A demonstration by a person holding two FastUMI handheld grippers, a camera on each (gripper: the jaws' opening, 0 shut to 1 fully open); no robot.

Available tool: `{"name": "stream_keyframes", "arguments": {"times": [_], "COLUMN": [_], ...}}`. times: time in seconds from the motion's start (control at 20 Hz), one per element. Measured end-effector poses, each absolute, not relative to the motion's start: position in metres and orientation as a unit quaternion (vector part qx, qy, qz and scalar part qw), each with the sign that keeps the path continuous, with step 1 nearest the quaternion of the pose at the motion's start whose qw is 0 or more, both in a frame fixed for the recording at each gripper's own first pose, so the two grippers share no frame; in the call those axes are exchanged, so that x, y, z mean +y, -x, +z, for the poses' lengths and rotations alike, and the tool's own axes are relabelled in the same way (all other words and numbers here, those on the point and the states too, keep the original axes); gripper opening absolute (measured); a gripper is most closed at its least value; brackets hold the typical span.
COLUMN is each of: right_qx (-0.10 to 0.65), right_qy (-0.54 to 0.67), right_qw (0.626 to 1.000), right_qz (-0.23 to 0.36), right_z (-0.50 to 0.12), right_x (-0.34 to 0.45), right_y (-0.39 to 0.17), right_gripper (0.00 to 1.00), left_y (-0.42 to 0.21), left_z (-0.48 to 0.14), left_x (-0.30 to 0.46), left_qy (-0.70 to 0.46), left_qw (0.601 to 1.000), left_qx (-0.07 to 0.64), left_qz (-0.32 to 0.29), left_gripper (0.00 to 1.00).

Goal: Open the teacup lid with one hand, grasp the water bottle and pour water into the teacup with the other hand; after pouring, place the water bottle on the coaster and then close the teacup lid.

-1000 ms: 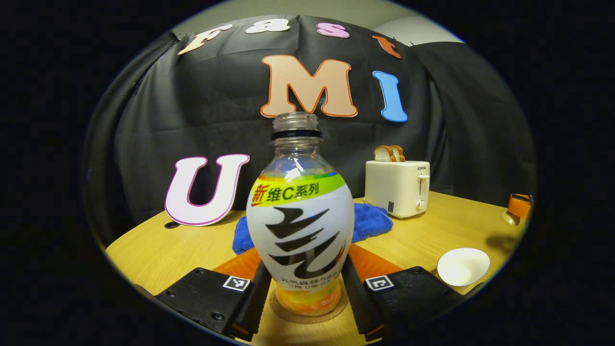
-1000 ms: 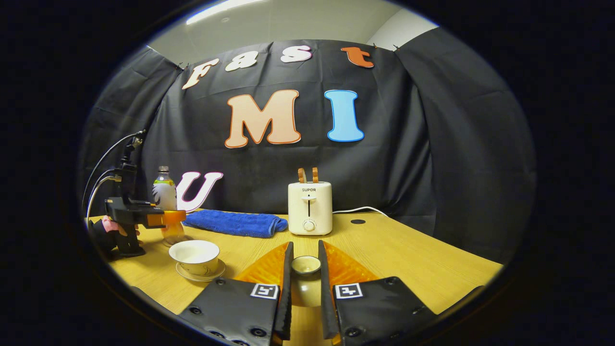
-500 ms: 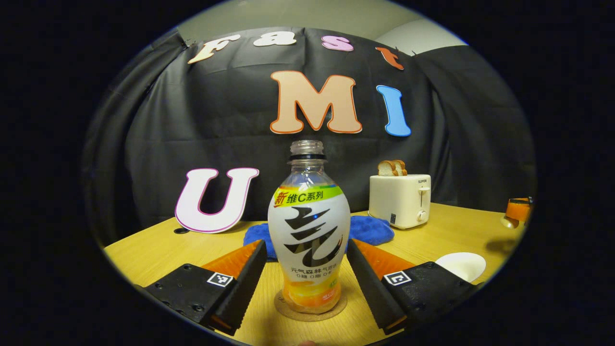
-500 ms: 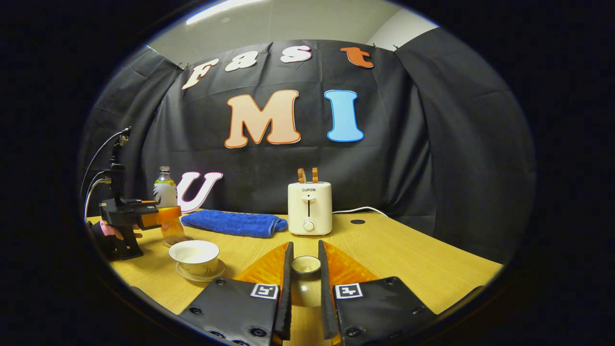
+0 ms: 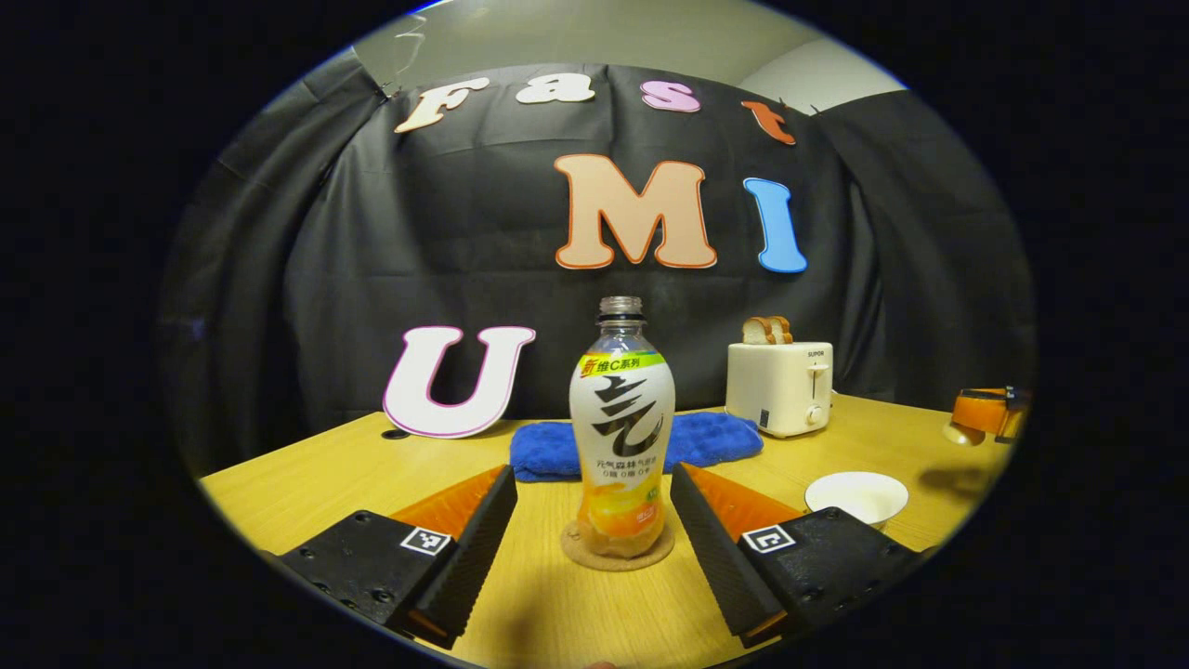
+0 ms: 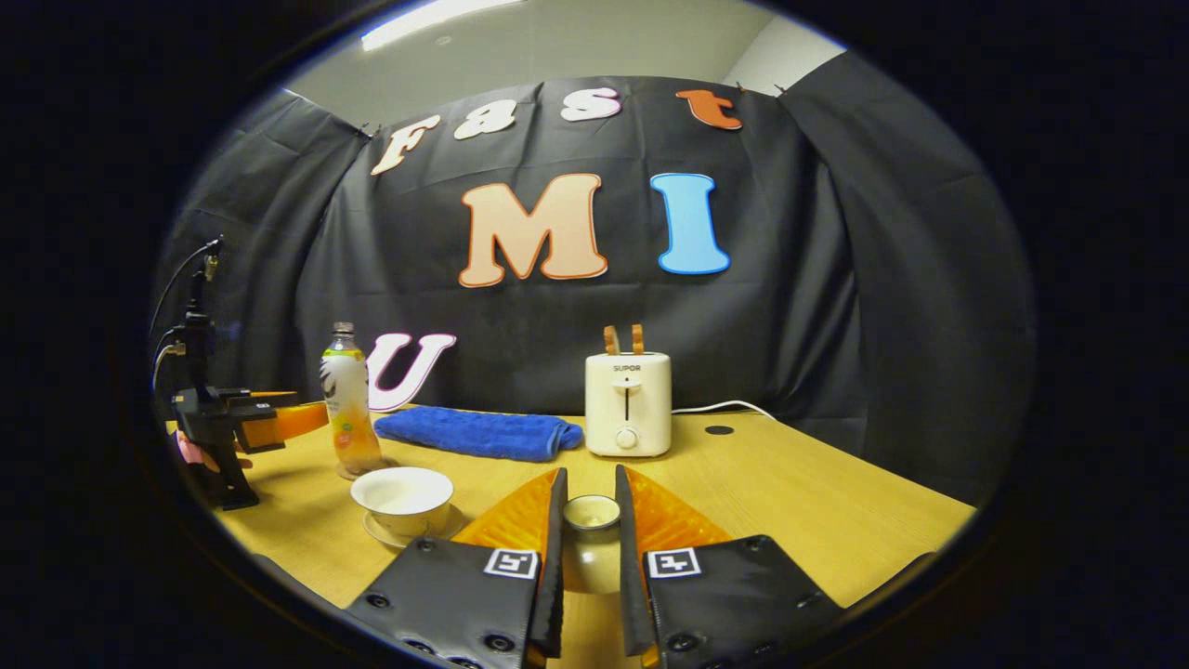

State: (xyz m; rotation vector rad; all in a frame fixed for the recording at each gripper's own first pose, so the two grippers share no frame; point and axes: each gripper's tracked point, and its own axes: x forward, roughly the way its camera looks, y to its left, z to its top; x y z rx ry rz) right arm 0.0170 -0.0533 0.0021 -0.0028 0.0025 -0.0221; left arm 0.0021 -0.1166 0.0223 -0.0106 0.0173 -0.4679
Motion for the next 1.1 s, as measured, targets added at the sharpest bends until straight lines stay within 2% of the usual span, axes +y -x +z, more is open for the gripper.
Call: {"name": "stream_keyframes", "arguments": {"times": [0.1, 0.35, 0.45, 0.85, 1.1], "right_qx": [0.002, 0.004, 0.005, 0.01, 0.022], "right_qy": [0.001, -0.002, -0.003, -0.007, -0.007], "right_qw": [1.0, 0.998, 0.996, 0.981, 0.976], "right_qz": [0.008, 0.058, 0.084, 0.191, 0.215], "right_z": [0.003, 0.0, -0.001, -0.005, -0.009], "right_x": [-0.039, 0.0, 0.019, 0.084, 0.097], "right_y": [-0.022, -0.043, -0.05, -0.069, -0.072], "right_gripper": [0.27, 0.3, 0.28, 0.28, 0.28], "left_y": [0.008, 0.018, 0.02, 0.021, 0.021], "left_z": [0.023, 0.024, 0.023, 0.022, 0.023], "left_x": [-0.101, -0.061, -0.054, -0.054, -0.055], "left_qy": [0.005, 0.002, 0.001, 0.002, 0.002], "left_qw": [0.977, 0.989, 0.992, 0.992, 0.991], "left_qx": [0.008, 0.01, 0.01, 0.011, 0.01], "left_qz": [-0.212, -0.145, -0.127, -0.128, -0.131], "left_gripper": [0.97, 0.97, 0.97, 0.98, 0.97]}}
